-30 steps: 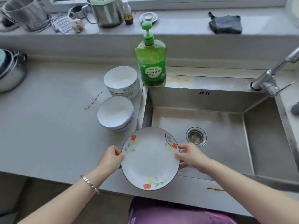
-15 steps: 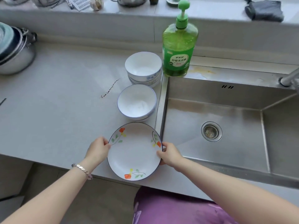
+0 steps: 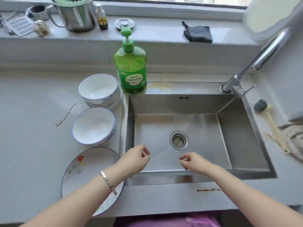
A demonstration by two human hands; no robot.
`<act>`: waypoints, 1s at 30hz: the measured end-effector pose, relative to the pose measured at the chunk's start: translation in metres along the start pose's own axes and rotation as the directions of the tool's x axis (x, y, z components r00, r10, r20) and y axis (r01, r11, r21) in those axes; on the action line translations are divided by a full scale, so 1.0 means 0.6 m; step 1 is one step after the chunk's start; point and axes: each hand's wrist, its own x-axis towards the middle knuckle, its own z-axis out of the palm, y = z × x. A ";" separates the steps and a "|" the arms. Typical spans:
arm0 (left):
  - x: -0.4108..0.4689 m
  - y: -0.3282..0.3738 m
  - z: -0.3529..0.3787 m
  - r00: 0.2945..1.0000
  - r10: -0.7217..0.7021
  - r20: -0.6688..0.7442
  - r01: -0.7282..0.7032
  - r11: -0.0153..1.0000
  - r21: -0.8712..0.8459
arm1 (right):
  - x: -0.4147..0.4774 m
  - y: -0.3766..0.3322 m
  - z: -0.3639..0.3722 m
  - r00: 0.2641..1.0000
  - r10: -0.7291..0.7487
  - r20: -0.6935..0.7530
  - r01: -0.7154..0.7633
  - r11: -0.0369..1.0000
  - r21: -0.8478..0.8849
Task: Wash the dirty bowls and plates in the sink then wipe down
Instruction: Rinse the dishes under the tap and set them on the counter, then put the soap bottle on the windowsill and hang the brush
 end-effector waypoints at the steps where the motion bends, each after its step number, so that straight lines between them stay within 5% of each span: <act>1: 0.020 0.035 0.011 0.999 0.016 0.051 -0.017 1.000 0.018 | -0.009 0.033 -0.032 0.999 0.031 -0.043 -0.031 1.000 0.003; 6: 0.114 0.187 0.067 0.991 0.071 0.114 -0.082 0.992 0.100 | -0.049 0.182 -0.202 0.936 0.109 -0.334 -0.138 0.988 -0.063; 11: 0.173 0.310 0.121 0.993 0.062 0.102 -0.070 0.994 0.079 | -0.026 0.300 -0.351 0.771 0.202 -0.604 -0.249 0.968 0.004; 15: 0.207 0.357 0.150 0.998 0.026 0.054 -0.031 0.996 0.090 | 0.018 0.346 -0.433 0.692 0.293 -0.660 -0.407 0.913 -0.022; 20: 0.218 0.364 0.160 0.999 -0.052 0.001 0.052 0.998 0.047 | 0.067 0.368 -0.453 0.725 0.280 -0.630 -0.473 0.867 -0.159; 24: 0.216 0.339 0.153 0.994 -0.105 -0.008 0.105 0.994 -0.002 | 0.066 0.386 -0.449 0.800 0.157 -0.578 -0.304 0.938 -0.166; 30: 0.189 0.303 0.120 0.994 -0.100 -0.053 0.096 0.993 -0.063 | -0.012 0.329 -0.448 0.883 -0.072 -0.464 0.117 0.991 0.068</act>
